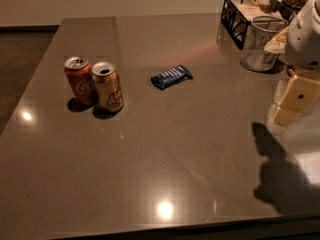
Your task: Move orange can near rxbar blueberry
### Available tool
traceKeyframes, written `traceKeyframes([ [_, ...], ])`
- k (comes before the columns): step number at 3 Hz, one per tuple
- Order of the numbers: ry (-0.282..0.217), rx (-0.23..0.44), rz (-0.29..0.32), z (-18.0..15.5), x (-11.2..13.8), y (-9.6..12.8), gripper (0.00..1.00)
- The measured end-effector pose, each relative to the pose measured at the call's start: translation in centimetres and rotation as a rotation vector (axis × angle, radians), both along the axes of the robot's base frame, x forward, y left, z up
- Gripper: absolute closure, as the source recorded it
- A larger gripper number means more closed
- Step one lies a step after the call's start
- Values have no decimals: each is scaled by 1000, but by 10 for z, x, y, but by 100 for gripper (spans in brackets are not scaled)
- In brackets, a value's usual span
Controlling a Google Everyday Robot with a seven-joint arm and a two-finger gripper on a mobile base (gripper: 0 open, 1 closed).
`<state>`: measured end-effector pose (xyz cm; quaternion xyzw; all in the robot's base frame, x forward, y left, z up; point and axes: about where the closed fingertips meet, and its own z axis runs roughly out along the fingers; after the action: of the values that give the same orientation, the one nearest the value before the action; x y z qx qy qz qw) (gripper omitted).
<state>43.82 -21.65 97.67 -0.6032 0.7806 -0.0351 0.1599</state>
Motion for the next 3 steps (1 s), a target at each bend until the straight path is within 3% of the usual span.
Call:
traceKeyframes([
  [1, 0, 0, 0, 0, 0, 0, 0],
  [2, 1, 27, 32, 5, 9, 16, 0],
  [3, 7, 127, 50, 3, 37, 53, 0],
])
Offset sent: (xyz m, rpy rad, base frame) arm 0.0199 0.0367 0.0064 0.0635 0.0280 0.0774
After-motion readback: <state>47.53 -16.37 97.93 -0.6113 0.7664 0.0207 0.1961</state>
